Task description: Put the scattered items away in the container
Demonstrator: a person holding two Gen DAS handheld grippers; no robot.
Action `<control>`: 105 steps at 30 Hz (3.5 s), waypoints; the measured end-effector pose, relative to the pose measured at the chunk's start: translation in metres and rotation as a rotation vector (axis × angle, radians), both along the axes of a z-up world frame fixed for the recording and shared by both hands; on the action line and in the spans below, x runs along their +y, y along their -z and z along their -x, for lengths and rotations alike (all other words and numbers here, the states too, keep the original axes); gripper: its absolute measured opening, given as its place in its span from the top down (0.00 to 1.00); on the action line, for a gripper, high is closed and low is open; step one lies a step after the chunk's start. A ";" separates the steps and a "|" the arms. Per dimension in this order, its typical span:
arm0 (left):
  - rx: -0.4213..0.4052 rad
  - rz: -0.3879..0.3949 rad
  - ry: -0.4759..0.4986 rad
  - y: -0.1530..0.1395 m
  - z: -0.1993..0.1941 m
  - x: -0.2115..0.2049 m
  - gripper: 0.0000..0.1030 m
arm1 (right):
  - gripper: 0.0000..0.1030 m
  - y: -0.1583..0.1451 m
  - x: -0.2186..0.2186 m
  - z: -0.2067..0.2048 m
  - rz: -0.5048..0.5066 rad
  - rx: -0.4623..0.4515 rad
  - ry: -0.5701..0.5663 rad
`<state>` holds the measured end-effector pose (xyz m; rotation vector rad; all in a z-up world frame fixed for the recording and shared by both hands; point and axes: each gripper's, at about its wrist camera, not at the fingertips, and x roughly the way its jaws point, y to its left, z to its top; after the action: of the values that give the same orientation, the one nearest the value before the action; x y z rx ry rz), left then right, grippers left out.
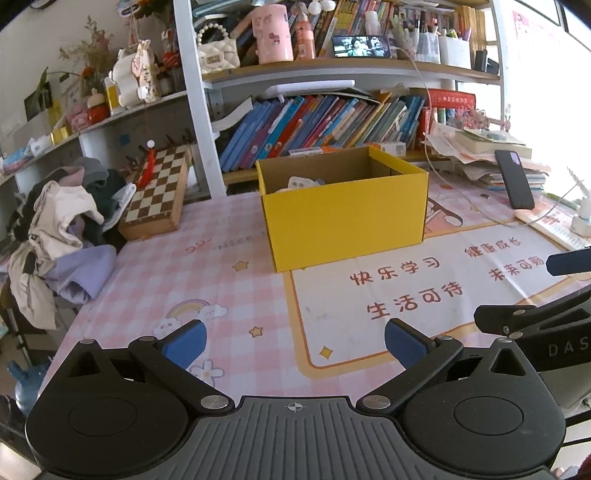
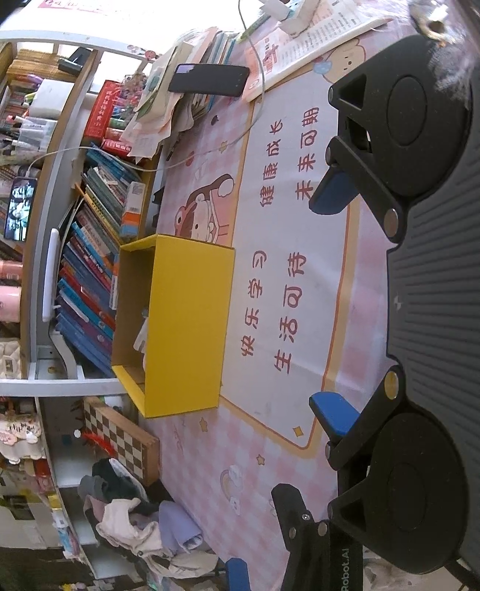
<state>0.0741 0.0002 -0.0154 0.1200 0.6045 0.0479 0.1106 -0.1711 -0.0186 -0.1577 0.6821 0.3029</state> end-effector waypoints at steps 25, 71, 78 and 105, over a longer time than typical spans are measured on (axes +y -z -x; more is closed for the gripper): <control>0.071 0.047 0.001 0.008 0.005 0.002 0.00 | 0.00 0.000 0.002 0.008 0.015 0.015 0.014; 0.085 0.066 0.017 0.011 0.001 0.002 0.00 | 0.00 0.004 0.003 0.002 0.021 0.046 0.021; 0.086 0.058 0.018 0.012 0.001 0.001 0.00 | 0.00 0.005 0.000 0.000 0.021 0.046 0.016; 0.102 0.047 0.009 0.014 -0.002 0.002 0.00 | 0.00 0.007 0.001 0.000 0.021 0.051 0.021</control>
<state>0.0765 0.0023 -0.0289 0.0802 0.7068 0.0195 0.1110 -0.1704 -0.0252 -0.1635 0.7375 0.2807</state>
